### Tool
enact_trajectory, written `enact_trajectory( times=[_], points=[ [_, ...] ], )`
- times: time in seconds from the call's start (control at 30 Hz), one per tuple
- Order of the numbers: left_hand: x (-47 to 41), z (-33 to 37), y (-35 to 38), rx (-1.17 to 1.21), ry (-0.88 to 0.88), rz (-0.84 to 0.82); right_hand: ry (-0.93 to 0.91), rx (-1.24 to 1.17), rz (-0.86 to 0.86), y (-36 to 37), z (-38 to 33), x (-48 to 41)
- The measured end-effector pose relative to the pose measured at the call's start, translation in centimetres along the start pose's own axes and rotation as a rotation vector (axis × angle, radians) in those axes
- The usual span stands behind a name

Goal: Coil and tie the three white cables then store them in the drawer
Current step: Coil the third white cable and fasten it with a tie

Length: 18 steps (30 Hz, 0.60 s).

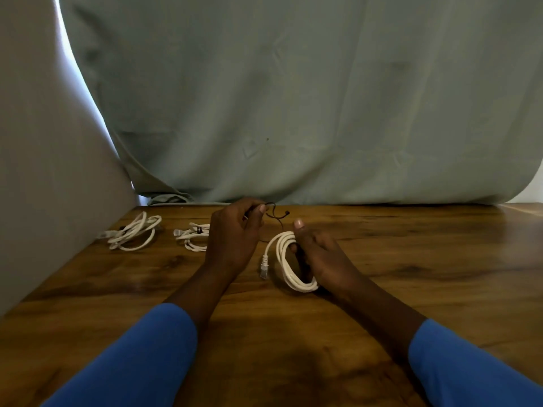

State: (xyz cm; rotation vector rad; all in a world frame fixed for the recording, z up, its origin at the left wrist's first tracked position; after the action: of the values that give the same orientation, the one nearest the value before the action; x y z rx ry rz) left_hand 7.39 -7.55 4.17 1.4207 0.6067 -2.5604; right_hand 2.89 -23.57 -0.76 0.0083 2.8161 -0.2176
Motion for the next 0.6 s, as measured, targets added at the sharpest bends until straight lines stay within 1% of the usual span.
enact_trajectory(
  times=[0.07,0.13,0.3,0.37,0.43,0.5,0.57,0.6],
  points=[
    [0.4,0.5,0.4,0.042,-0.011,-0.009,-0.040,0.018,0.003,-0.1,-0.2,0.0],
    [0.6,1.4,0.7,0.039,0.022,-0.023,-0.056,0.014,0.035,-0.6,-0.2,-0.3],
    [0.6,3.6,1.0,-0.101,0.179,-0.025,-0.169,0.026,0.085,-1.6,-1.7,-0.5],
    [0.6,3.1,1.5,-0.060,0.154,-0.051,-0.201,-0.016,0.107,-1.9,-2.0,-0.4],
    [0.8,1.5,2.5,0.119,0.003,-0.098,-0.209,-0.059,0.147,-2.4,-2.0,-0.6],
    [1.1,-0.1,3.7,0.400,-0.219,-0.141,-0.197,-0.078,0.170,-2.9,-2.1,-0.6],
    [1.6,-0.7,4.7,0.638,-0.401,-0.191,-0.208,-0.042,0.177,-3.2,-2.3,-0.6],
    [1.8,-0.9,5.0,0.708,-0.461,-0.223,-0.226,0.002,0.181,-3.4,-2.3,-0.6]
  ],
)
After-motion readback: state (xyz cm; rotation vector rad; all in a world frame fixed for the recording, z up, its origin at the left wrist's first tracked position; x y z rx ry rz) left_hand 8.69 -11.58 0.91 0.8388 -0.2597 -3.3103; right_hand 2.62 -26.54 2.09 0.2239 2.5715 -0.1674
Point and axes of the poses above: each hand's wrist, its own x-axis away from the middle knuckle, its own y-axis out of the palm, z = x × y, the point moved 10 cm from there along -x, towards the middle knuckle, and after that the axes turned 3 degrees about y, right-handed, at the moved point
